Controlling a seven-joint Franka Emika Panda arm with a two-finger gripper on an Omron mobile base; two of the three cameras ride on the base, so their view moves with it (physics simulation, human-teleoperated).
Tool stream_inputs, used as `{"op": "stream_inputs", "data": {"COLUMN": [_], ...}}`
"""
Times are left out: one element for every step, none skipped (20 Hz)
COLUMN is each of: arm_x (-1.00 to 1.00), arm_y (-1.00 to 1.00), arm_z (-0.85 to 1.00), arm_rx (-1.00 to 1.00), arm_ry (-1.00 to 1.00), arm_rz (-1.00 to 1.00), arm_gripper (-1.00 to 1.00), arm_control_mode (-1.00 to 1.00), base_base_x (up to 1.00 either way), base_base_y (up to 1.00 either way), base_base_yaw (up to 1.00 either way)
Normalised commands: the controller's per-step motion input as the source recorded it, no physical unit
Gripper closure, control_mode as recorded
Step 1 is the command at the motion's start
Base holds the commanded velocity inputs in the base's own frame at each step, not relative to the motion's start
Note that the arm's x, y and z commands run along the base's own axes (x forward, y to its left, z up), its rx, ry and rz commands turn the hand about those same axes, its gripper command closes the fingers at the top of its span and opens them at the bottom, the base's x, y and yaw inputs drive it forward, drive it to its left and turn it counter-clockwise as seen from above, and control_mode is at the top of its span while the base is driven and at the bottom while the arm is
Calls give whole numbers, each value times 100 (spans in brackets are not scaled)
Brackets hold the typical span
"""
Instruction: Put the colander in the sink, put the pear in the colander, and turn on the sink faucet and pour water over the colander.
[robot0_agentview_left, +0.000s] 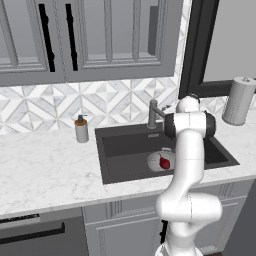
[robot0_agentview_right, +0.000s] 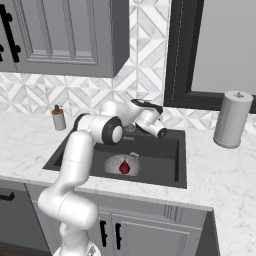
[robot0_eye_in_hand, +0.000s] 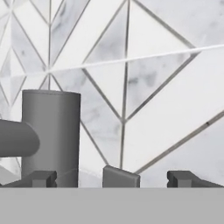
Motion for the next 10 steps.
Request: {"op": "stream_inputs", "data": {"arm_x": [6,6,9,8,7,7,5,6,7,10], "arm_y": [0,0,0,0,0,0,0,0,0,0], "arm_z": [-7,-7,-5,-5,-4,-4,-5,-4,-3,-1], "arm_rx": [0,0,0,0,0,0,0,0,0,0], "arm_ry": [0,0,0,0,0,0,0,0,0,0], "arm_rz": [-1,-1,-1,-1,0,0,0,-1,0,0], "arm_gripper": [-100,-100,-100,-100,-100,-100,-100,-100,-100,-100], "arm_control_mode": [-100,-100,-100,-100,-100,-100,-100,-100,-100,-100], "base_base_x": [0,0,0,0,0,0,0,0,0,0], "base_base_y": [0,0,0,0,0,0,0,0,0,0], "base_base_yaw": [0,0,0,0,0,0,0,0,0,0]}}
